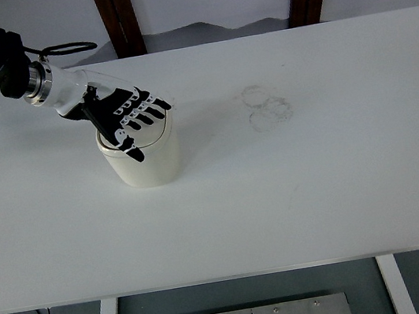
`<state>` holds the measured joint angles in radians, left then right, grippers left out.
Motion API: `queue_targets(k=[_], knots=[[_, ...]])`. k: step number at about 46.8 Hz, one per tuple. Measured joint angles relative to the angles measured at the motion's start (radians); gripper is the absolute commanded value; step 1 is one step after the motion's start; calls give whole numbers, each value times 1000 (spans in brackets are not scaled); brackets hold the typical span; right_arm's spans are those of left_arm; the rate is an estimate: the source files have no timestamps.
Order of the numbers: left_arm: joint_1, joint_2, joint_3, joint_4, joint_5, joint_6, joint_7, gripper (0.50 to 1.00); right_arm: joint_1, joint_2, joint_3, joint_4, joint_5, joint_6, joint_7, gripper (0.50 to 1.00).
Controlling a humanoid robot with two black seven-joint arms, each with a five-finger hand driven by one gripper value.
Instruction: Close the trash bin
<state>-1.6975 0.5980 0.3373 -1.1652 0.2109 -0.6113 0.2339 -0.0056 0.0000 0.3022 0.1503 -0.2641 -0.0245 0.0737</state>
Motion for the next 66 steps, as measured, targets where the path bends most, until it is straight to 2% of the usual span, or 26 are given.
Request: queue_targets(k=[7,14,20,28,33,46,54,63,66], knots=[[17,0,-69,65,-72,29,-7,1000,0,0,0,0,0,0,0,993],[72,-1,-150,152,-195,69,-9,1000,-1,0,0,0,0,0,0,993],[152,6,-263,224,-275,96,-10,1000,-1,0,0,0,0,0,0,991],[294,11,-450,299,-299,131,-22,1000,0,0,0,0,0,0,0,993],[375,12,-550,347,-299,159,-59,1000,0,0,0,0,0,0,0,991],[567,5,-760,456,-304,171,-207,1000,-1,0,0,0,0,0,0,993],[698,-3,-887,496,-311,208,-286,1000,-1,0,0,0,0,0,0,993],[804,-43,-942,570,-312,210,-342,1000,-1,0,0,0,0,0,0,991],[833,-52,-953,602,-318,208,-378,1000,0,0,0,0,0,0,0,993]])
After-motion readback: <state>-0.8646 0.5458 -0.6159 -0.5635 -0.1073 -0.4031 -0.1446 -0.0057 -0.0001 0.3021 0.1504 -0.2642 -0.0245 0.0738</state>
